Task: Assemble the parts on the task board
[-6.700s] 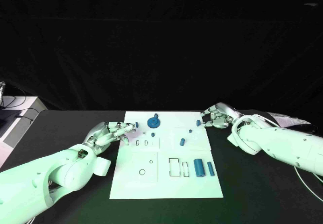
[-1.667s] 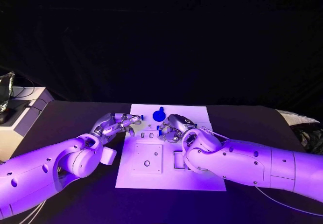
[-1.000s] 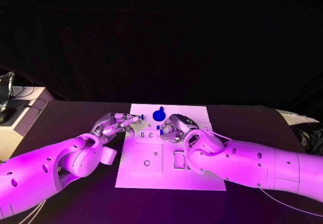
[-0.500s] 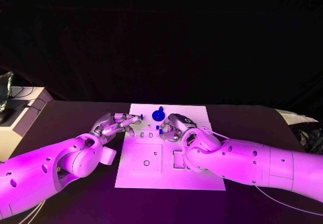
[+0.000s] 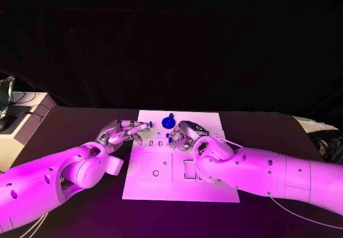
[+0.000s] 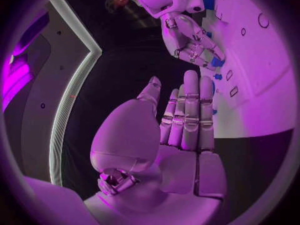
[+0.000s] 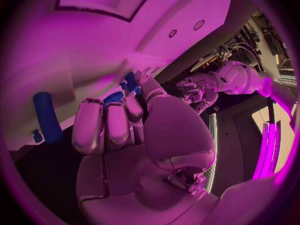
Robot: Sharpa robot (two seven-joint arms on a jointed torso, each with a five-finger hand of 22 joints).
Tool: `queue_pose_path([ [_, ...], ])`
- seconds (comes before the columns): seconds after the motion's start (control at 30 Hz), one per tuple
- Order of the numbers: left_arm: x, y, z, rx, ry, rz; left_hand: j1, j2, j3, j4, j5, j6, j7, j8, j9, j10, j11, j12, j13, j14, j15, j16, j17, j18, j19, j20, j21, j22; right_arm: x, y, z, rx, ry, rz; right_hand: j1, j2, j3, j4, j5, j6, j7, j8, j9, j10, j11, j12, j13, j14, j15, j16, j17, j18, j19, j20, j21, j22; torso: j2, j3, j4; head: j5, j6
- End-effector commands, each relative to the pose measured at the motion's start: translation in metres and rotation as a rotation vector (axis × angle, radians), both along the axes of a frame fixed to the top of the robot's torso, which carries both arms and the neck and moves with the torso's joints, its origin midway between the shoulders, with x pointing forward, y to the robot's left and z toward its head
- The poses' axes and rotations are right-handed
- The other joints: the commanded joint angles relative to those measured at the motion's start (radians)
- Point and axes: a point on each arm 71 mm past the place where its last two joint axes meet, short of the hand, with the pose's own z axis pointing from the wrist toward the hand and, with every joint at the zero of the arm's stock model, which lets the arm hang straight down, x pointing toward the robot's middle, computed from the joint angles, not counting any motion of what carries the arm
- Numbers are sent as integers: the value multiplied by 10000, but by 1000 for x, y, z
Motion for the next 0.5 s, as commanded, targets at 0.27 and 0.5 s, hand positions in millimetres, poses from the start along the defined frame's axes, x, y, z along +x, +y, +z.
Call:
queue_pose_path([
  [0.27,-1,-3,1,-67,-23,-184,15,79,-34,-52,-15,-105,18,-39,6,-126,13,-34,14,-55,8,60,-16,191,-51,14,51,-17,-1,-1,-4,-313,257,1,-21,-299,-35,333,-61,-191,220,-15,-14,-204,86,-199,-139,-14,31,-90,-28,79,450,-2,-108,1631,5,-4,12,-8,-12],
  [0.5,0,-2,1,-64,-21,-178,13,73,-34,-58,-15,-109,19,-37,7,-146,17,-34,14,-56,10,61,-17,193,-54,17,55,-24,0,-2,-4,-300,203,-47,55,-439,-88,502,-67,-486,332,-16,-18,-372,163,-337,-306,-23,92,-109,-27,103,438,58,-158,1624,4,1,-4,-4,-33],
])
